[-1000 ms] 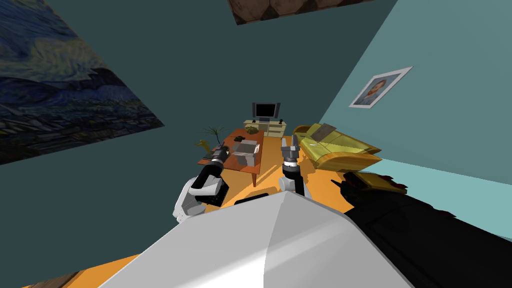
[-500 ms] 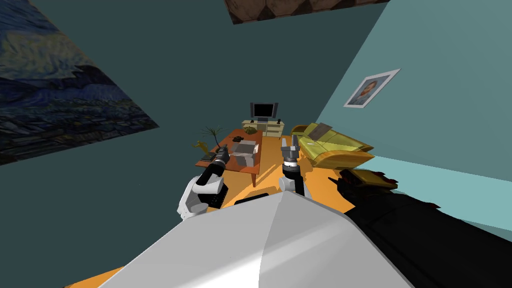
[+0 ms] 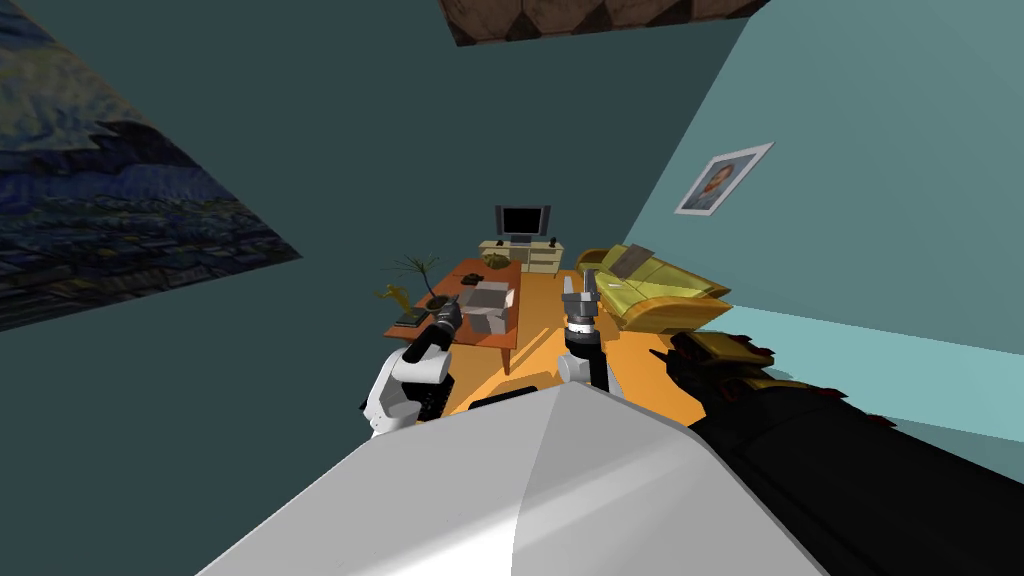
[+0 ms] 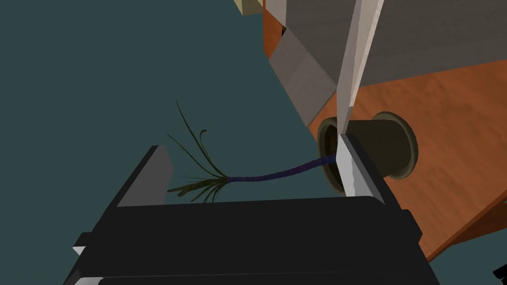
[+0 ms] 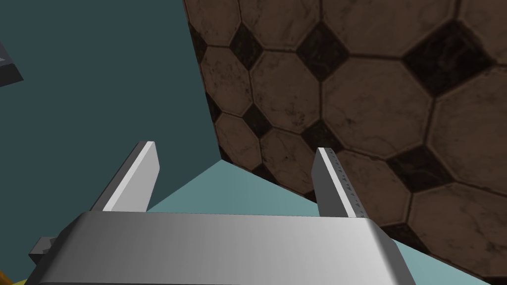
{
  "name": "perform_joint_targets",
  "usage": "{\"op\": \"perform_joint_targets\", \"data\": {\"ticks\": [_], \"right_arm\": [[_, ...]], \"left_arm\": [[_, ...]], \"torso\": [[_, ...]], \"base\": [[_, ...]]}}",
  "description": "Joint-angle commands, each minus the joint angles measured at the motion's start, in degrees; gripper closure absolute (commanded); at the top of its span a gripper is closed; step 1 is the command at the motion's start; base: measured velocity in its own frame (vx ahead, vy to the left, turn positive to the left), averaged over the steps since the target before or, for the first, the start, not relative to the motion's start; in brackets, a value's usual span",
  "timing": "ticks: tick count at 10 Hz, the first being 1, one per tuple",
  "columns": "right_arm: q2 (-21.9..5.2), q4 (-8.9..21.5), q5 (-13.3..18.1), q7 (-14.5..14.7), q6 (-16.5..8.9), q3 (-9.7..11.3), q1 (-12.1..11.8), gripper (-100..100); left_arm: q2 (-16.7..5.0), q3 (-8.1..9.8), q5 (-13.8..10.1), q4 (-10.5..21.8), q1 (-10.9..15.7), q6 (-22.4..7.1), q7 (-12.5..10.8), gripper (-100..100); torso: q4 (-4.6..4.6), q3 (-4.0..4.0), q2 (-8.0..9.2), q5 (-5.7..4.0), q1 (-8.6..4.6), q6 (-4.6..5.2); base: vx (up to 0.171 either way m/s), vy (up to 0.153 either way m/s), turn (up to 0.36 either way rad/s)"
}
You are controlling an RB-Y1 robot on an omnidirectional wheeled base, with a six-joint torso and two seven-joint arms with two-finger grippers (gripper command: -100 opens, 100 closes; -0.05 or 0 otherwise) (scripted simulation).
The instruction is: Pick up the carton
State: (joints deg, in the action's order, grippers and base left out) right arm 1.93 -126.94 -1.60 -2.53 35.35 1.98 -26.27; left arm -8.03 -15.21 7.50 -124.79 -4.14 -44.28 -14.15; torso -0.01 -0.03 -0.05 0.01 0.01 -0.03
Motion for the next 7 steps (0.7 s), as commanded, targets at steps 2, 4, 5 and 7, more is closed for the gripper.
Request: {"op": "perform_joint_targets", "data": {"ticks": [2, 4, 5, 7], "right_arm": [[0.0, 0.0, 0.0, 0.0, 0.0, 0.0, 0.0, 0], [0.0, 0.0, 0.0, 0.0, 0.0, 0.0, 0.0, 0], [0.0, 0.0, 0.0, 0.0, 0.0, 0.0, 0.0, 0], [0.0, 0.0, 0.0, 0.0, 0.0, 0.0, 0.0, 0]], "left_arm": [[0.1, -0.64, -0.2, 1.3, 1.2, -4.4, 0.5, -100], [0.1, -0.92, -0.3, 1.9, 1.6, -7.1, 0.7, -100], [0.1, -0.92, -0.3, 1.9, 1.6, -7.1, 0.7, -100], [0.1, -1.44, -0.5, 2.9, 2.5, -10.7, 1.0, -100]], "torso": [[0.0, -0.01, -0.01, 0.0, 0.0, 0.01], [-0.01, -0.01, -0.02, 0.0, 0.01, -0.01], [-0.01, -0.02, -0.04, 0.0, 0.0, 0.01], [-0.01, -0.01, -0.03, 0.0, -0.02, 0.01]], "base": [[0.017, 0.012, -0.107], [0.02, 0.011, -0.046], [0.018, 0.007, -0.04], [0.02, 0.009, -0.081]]}}
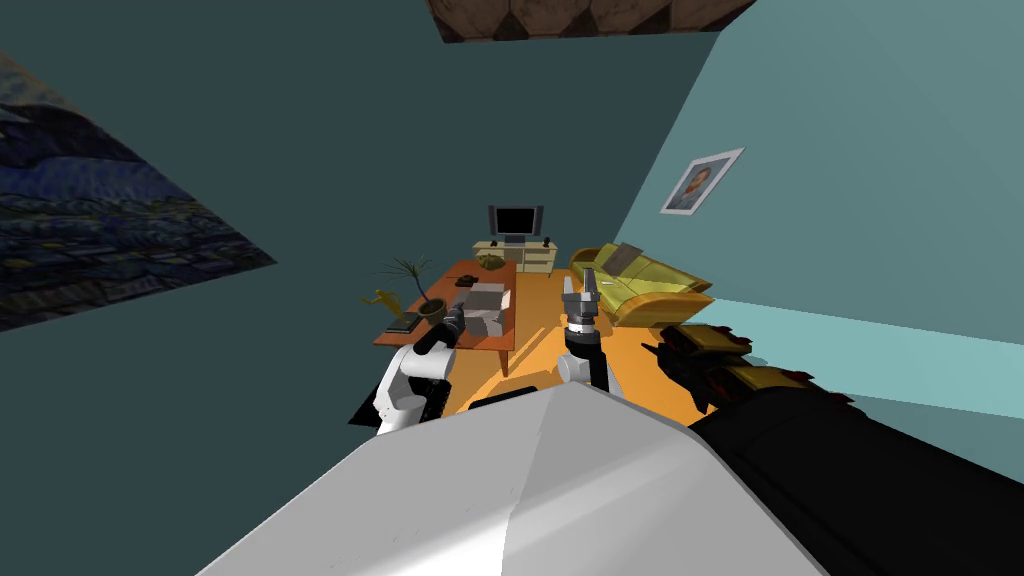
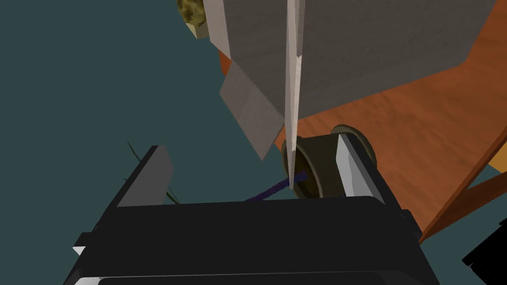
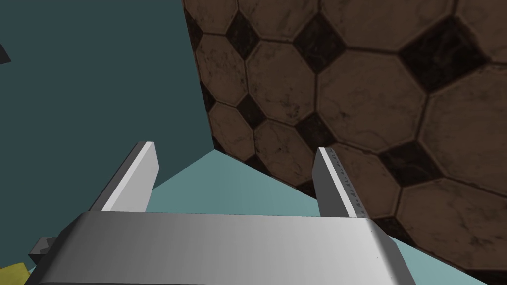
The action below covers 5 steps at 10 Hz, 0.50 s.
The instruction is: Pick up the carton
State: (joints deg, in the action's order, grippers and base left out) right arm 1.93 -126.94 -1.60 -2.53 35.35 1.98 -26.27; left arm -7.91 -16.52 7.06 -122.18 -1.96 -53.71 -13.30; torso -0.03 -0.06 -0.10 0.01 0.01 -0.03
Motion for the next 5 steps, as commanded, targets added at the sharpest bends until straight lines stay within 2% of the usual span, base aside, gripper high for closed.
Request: {"op": "perform_joint_targets", "data": {"ticks": [1, 4, 5], "right_arm": [[0.0, 0.0, 0.0, 0.0, 0.0, 0.0, 0.0, 0], [0.0, 0.0, 0.0, 0.0, 0.0, 0.0, 0.0, 0], [0.0, 0.0, 0.0, 0.0, 0.0, 0.0, 0.0, 0]], "left_arm": [[0.0, -0.36, -0.1, 0.8, 0.7, -2.8, 0.2, -100], [-0.1, -0.87, -0.3, 1.6, 1.7, -6.1, 0.4, -100], [-0.1, -0.77, -0.2, 1.4, 1.5, -5.4, 0.4, -100]], "torso": [[0.0, 0.0, 0.0, 0.0, 0.0, 0.0], [-0.01, -0.03, -0.04, 0.0, -0.01, -0.01], [-0.01, -0.03, -0.05, 0.0, -0.02, -0.01]], "base": [[0.029, 0.011, -0.105], [0.034, 0.008, -0.062], [0.015, 0.001, -0.011]]}}
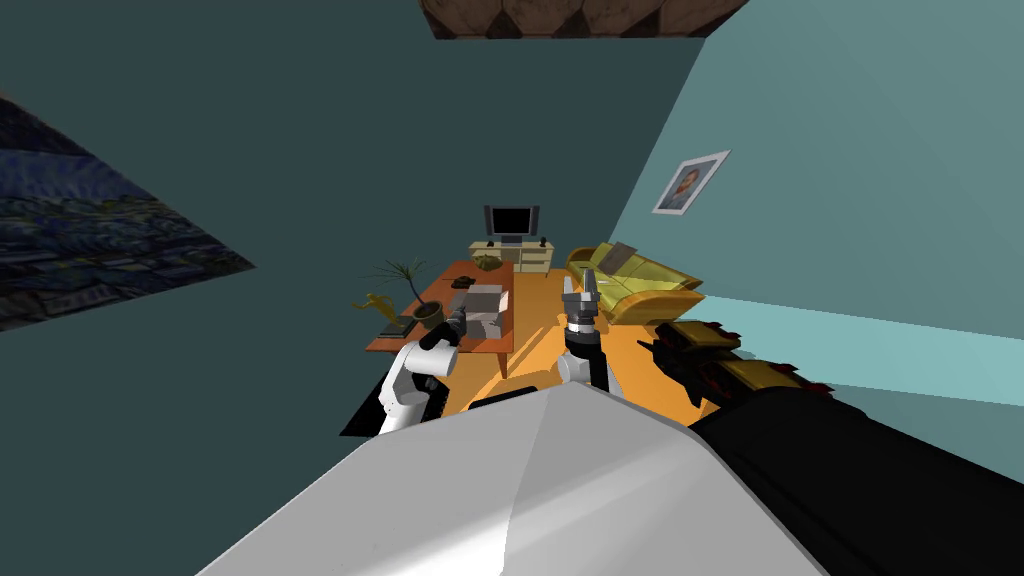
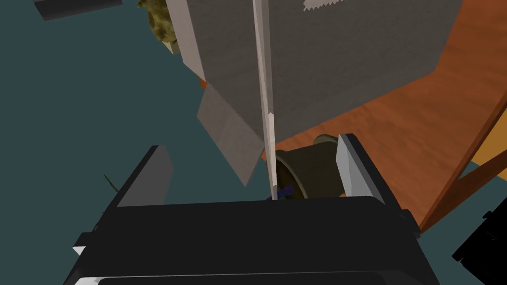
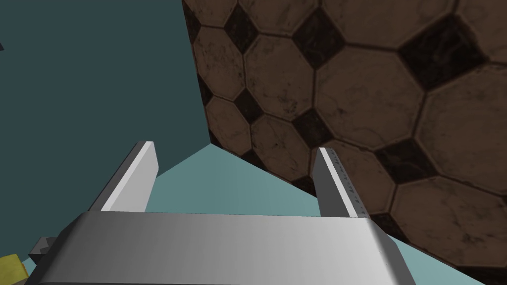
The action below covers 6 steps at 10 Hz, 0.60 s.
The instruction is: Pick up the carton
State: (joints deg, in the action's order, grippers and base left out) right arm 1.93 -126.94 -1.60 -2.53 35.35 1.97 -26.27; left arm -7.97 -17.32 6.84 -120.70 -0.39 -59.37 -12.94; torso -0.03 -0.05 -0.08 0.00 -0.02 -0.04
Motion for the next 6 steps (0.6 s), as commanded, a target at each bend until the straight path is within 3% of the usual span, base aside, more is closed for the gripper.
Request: {"op": "perform_joint_targets", "data": {"ticks": [1, 2, 5, 6], "right_arm": [[0.0, 0.0, 0.0, 0.0, 0.0, 0.0, 0.0, 0], [0.0, 0.0, 0.0, 0.0, 0.0, 0.0, 0.0, 0], [0.0, 0.0, 0.0, 0.0, 0.0, 0.0, 0.0, 0], [0.0, 0.0, 0.0, 0.0, 0.0, 0.0, 0.0, 0]], "left_arm": [[0.0, 0.0, 0.0, 0.0, 0.0, 0.0, 0.0, 0], [-0.2, 1.6, -0.8, 2.8, 1.9, 0.9, 0.4, -100], [-0.5, 4.79, -2.4, 7.4, 5.7, 2.8, 1.3, -100], [-0.5, 4.79, -2.4, 8.4, 5.7, 2.8, 1.3, -100]], "torso": [[0.0, 0.0, 0.0, 0.0, 0.0, 0.0], [0.01, 0.03, 0.05, 0.0, 0.0, 0.0], [0.08, 0.21, 0.35, -0.02, -0.08, 0.0], [0.08, 0.2, 0.34, -0.01, -0.03, 0.02]], "base": [[0.0, 0.0, 0.0], [-0.033, -0.007, -0.08], [-0.079, -0.019, -0.083], [-0.052, -0.001, -0.04]]}}
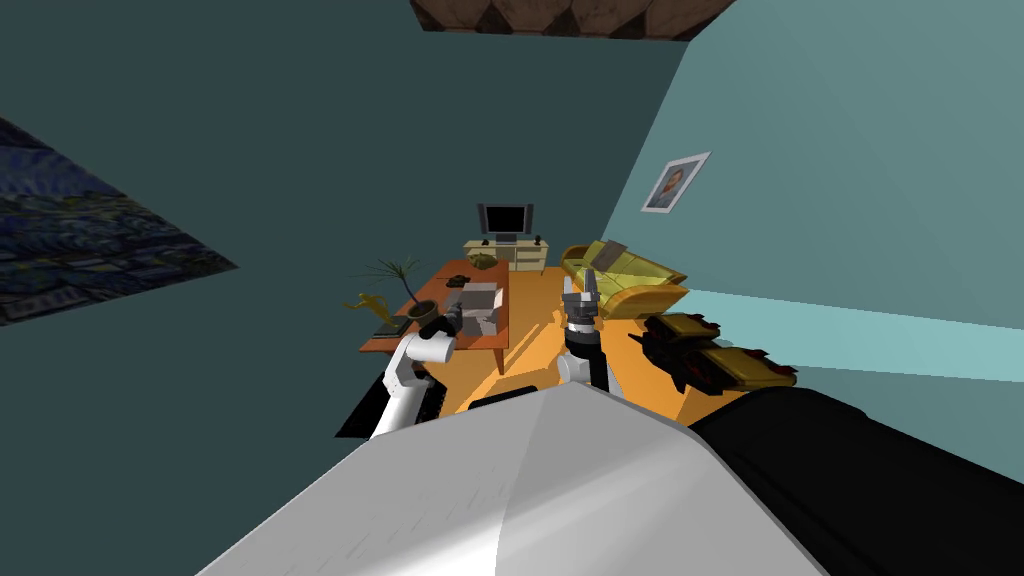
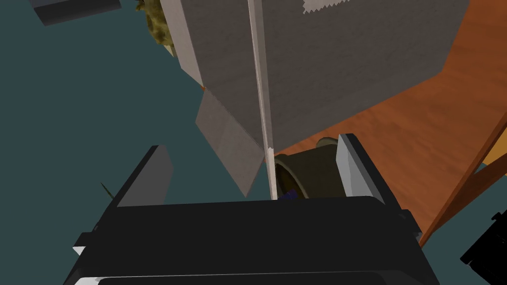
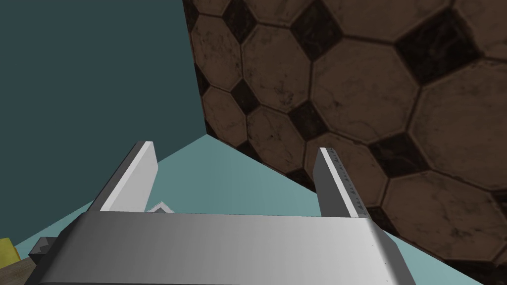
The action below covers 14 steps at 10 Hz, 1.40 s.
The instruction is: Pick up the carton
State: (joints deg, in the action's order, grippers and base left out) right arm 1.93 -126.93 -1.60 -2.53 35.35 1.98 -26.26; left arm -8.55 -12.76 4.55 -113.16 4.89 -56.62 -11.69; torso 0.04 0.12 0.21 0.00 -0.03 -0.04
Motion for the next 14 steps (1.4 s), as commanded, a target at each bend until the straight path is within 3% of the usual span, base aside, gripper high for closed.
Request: {"op": "perform_joint_targets", "data": {"ticks": [1, 2, 5, 6, 8, 9, 12, 13, 14], "right_arm": [[0.0, 0.0, 0.0, 0.0, 0.0, 0.0, 0.0, 0], [0.0, 0.0, 0.0, 0.0, 0.0, 0.0, 0.0, 0], [0.0, 0.0, 0.0, 0.0, 0.0, 0.0, 0.0, 0], [0.0, 0.0, 0.0, 0.0, 0.0, 0.0, 0.0, 0], [0.0, 0.0, 0.0, 0.0, 0.0, 0.0, 0.0, 0], [0.0, 0.0, 0.0, 0.0, 0.0, 0.0, 0.0, 0], [0.0, 0.0, 0.0, 0.0, 0.0, 0.0, 0.0, 0], [0.0, 0.0, 0.0, 0.0, 0.0, 0.0, 0.0, 0], [0.0, 0.0, 0.0, 0.0, 0.0, 0.0, 0.0, 0]], "left_arm": [[-0.2, 1.83, -0.9, 2.9, 2.3, 1.0, 0.5, -100], [-0.2, 1.83, -0.9, 3.7, 2.3, 1.0, 0.5, -100], [-0.5, 5.02, -2.4, 8.7, 6.1, 2.8, 1.4, -100], [-0.5, 5.02, -2.4, 9.4, 6.1, 2.8, 1.4, -100], [-0.9, 8.22, -4.0, 13.5, 9.8, 4.7, 2.2, -100], [-0.9, 8.22, -4.0, 15.0, 9.8, 4.7, 2.2, -100], [-1.3, 11.41, -5.6, 20.1, 13.6, 6.5, 3.1, -100], [-1.3, 10.66, -5.3, 19.2, 12.8, 6.3, 2.9, -100], [-1.3, 10.8, -5.4, 19.4, 12.9, 6.4, 3.0, 100]], "torso": [[0.0, 0.0, 0.0, 0.0, 0.0, 0.0], [0.0, 0.0, 0.01, 0.0, -0.02, 0.01], [0.0, -0.01, -0.01, -0.01, -0.02, 0.0], [0.0, 0.0, 0.01, 0.0, -0.02, 0.01], [-0.01, -0.01, -0.02, -0.01, -0.03, 0.01], [0.01, 0.04, 0.07, -0.02, -0.08, 0.02], [0.0, 0.01, 0.01, -0.01, -0.03, -0.01], [0.0, 0.0, -0.01, -0.01, -0.03, 0.01], [-0.01, -0.04, -0.08, 0.0, 0.0, -0.02]], "base": [[-0.058, -0.013, -0.097], [-0.049, -0.005, -0.036], [-0.06, -0.01, -0.063], [-0.05, -0.006, -0.044], [-0.069, -0.021, -0.108], [-0.068, -0.021, -0.043], [-0.062, -0.017, -0.066], [-0.027, -0.007, -0.024], [0.0, 0.0, 0.0]]}}
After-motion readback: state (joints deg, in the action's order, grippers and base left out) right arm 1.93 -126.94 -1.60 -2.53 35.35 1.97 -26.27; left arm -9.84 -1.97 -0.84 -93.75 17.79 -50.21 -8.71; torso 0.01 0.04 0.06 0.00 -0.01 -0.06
